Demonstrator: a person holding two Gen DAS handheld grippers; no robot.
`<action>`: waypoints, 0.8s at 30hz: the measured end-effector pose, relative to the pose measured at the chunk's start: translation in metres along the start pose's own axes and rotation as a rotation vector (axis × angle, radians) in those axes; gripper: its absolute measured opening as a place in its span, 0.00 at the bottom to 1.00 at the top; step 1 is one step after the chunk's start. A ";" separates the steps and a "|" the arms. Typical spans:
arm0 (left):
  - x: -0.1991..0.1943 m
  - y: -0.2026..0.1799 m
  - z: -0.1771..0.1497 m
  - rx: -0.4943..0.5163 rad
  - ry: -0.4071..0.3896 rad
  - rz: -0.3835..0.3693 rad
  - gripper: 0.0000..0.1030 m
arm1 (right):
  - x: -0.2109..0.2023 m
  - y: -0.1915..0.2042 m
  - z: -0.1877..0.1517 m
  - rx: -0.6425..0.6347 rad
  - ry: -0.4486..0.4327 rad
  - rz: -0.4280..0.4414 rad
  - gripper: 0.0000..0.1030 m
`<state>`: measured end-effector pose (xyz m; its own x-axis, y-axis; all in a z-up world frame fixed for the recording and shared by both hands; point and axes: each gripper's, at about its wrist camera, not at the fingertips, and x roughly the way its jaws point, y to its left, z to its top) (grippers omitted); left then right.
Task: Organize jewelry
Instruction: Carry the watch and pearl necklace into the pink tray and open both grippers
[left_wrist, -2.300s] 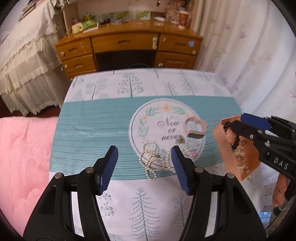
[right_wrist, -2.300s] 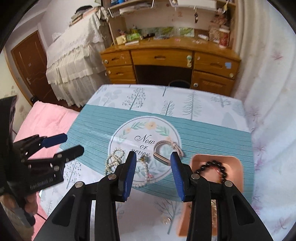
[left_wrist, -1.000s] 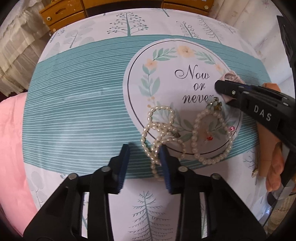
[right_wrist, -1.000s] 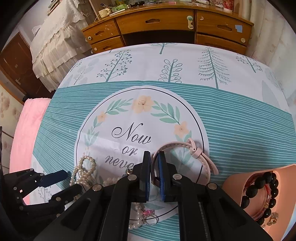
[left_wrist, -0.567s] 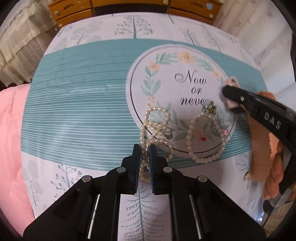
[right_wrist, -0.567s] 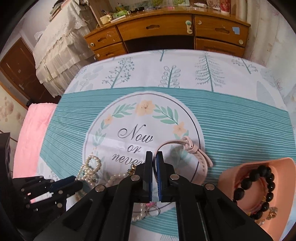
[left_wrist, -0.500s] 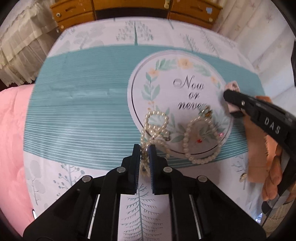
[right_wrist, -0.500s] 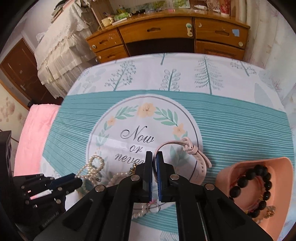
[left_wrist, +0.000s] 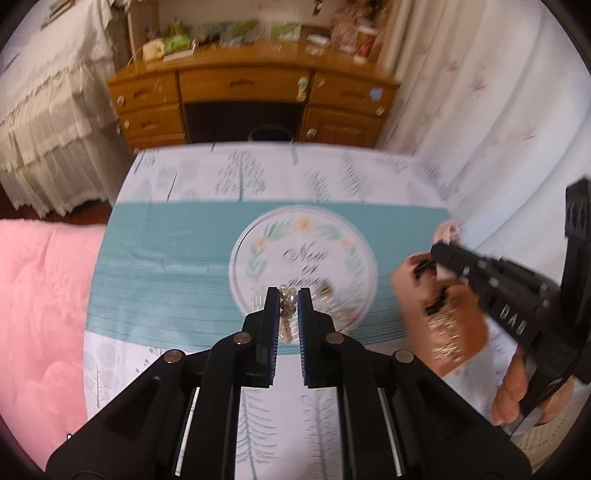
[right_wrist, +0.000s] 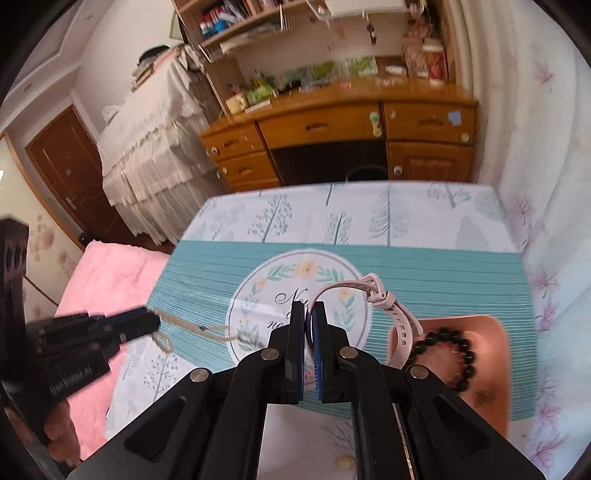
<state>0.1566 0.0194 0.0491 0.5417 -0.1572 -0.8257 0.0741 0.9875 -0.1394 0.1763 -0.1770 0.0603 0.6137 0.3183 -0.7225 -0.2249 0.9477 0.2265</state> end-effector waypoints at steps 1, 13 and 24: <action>-0.009 -0.006 0.003 0.005 -0.018 -0.006 0.07 | -0.011 -0.001 -0.001 -0.004 -0.012 -0.002 0.04; -0.063 -0.105 0.026 0.078 -0.157 -0.149 0.07 | -0.101 -0.071 -0.036 0.018 -0.062 -0.044 0.04; -0.014 -0.199 0.012 0.182 -0.096 -0.227 0.07 | -0.066 -0.133 -0.088 0.061 0.076 -0.038 0.04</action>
<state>0.1442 -0.1752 0.0949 0.5698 -0.3809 -0.7282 0.3467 0.9148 -0.2072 0.0991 -0.3261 0.0208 0.5609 0.2814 -0.7786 -0.1542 0.9595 0.2357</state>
